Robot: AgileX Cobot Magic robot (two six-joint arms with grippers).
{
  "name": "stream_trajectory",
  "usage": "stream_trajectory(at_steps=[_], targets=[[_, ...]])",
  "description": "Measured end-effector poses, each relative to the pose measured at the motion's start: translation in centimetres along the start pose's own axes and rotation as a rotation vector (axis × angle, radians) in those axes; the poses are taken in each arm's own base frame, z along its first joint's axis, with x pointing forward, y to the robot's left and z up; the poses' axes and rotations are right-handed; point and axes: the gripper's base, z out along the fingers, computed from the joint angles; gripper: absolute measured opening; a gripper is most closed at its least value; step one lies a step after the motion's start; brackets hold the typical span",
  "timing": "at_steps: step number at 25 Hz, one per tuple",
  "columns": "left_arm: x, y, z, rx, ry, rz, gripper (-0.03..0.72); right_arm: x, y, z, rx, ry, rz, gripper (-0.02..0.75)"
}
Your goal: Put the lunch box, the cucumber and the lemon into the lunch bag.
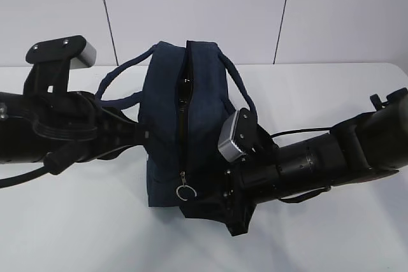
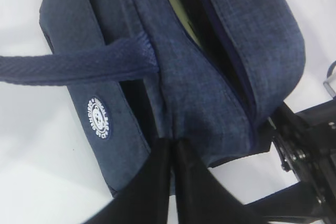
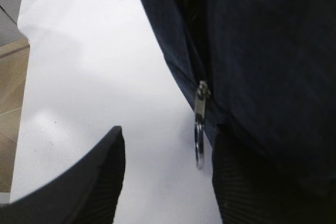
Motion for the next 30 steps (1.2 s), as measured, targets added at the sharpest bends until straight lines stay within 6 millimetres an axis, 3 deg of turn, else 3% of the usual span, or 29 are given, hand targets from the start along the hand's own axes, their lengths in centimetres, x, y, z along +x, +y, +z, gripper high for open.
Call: stream_trajectory(at_steps=[24,30], targets=[[0.0,0.0,0.0,-0.001,-0.002,0.008,-0.009,0.3,-0.5,0.3,0.057,0.066,-0.019,0.389],[0.0,0.0,0.0,0.0,0.0,0.009,-0.009,0.9,-1.1,1.3,0.032,0.059,-0.004,0.388]])
